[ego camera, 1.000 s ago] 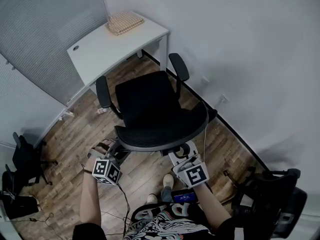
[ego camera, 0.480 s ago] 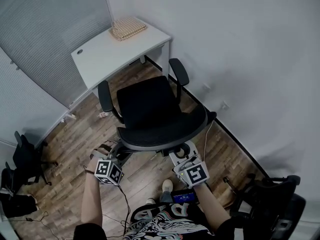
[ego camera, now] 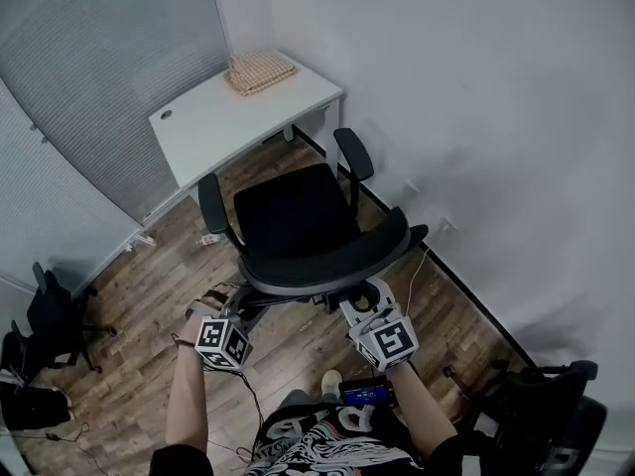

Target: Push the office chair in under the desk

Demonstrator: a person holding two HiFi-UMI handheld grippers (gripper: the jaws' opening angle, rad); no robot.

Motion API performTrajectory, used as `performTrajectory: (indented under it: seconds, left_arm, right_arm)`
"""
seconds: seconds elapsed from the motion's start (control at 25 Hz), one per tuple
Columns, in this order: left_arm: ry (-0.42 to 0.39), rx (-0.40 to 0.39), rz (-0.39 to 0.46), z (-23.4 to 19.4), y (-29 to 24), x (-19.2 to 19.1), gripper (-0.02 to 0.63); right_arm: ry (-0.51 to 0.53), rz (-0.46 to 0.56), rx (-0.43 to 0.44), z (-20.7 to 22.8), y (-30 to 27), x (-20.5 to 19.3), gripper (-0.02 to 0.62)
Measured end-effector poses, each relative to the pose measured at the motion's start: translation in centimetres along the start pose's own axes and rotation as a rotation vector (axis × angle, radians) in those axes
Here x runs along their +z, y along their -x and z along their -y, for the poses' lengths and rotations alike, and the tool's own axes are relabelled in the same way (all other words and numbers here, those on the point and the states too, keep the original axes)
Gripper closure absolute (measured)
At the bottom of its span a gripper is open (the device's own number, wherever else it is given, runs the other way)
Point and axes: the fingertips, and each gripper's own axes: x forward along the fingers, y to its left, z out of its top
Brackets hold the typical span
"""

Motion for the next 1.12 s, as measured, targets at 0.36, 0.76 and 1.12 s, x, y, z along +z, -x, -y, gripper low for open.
performTrajectory:
  seconds: [0.36,0.76,1.12]
  left_arm:
    - [0.007,0.02,0.0,-1.0,-1.3,0.9,0.479]
    - [0.009,0.019,0.009,-1.4,-1.3,0.7,0.477]
    - [0.02,0.04,0.003,-1.6,-2.6,2.1,0.477]
  right_arm:
    - [-0.004,0.007,0.014,2.2,-0.5,0.4,0.469]
    - [-0.015,-0.004,0.016,2.4,-1.2,0.4,0.46]
    - [-0.066,-0.003,0.019,4.8,-0.9,0.3,0.442]
